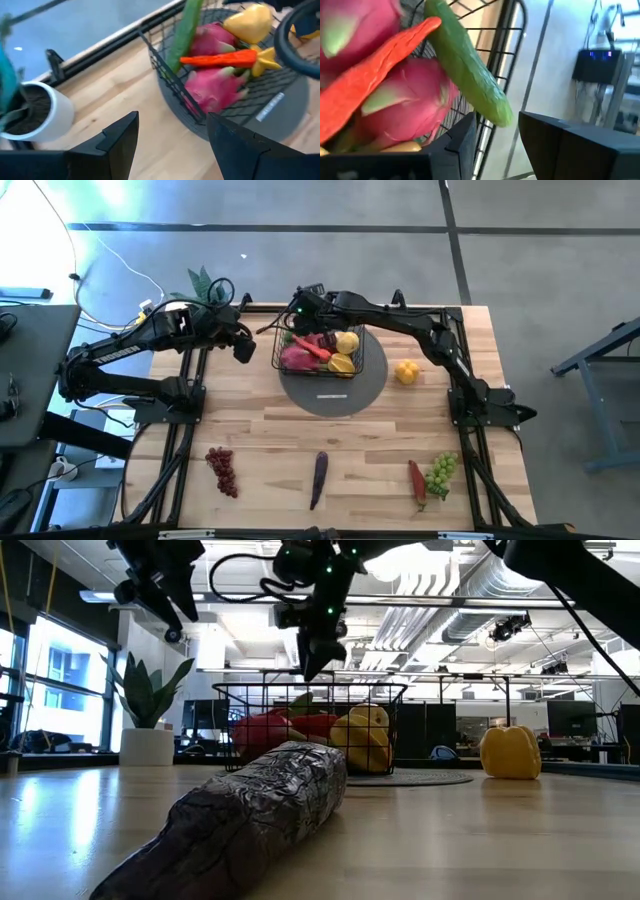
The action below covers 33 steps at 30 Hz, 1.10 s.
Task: Build produce basket
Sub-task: Put the red grapes into the black wire basket
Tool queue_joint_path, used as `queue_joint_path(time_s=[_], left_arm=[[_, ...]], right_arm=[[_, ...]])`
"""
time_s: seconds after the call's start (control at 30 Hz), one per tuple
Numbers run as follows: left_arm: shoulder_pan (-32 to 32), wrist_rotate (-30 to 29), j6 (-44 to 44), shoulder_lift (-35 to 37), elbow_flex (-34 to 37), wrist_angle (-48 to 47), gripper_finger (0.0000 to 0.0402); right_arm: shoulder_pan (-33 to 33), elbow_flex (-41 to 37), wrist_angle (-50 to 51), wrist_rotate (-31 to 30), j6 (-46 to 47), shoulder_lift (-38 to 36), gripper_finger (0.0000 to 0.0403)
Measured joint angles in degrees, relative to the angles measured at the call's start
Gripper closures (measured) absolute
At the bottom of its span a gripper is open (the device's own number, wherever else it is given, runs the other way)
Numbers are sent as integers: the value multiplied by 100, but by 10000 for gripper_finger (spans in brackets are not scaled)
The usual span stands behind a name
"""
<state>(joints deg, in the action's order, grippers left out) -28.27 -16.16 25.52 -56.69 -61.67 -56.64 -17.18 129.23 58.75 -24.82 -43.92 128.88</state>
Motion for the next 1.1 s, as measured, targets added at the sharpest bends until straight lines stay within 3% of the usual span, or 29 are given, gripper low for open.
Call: queue_joint_path(time_s=[0.23, 0.47, 0.83, 1.1], left_arm=[[68, 271, -15, 0, 0, 2, 179], [107, 793, -445, 2, 0, -12, 179], [105, 995, -1143, 44, 0, -6, 179], [155, 1373, -1370, 42, 0, 0, 179]], right_arm=[[344, 583, 1080, -15, 1753, -12, 272], [858, 573, 1575, -13, 3535, -220, 279], [1717, 575, 2298, 822, 6301, -304, 280], [2342, 575, 2531, 872, 7740, -304, 280]])
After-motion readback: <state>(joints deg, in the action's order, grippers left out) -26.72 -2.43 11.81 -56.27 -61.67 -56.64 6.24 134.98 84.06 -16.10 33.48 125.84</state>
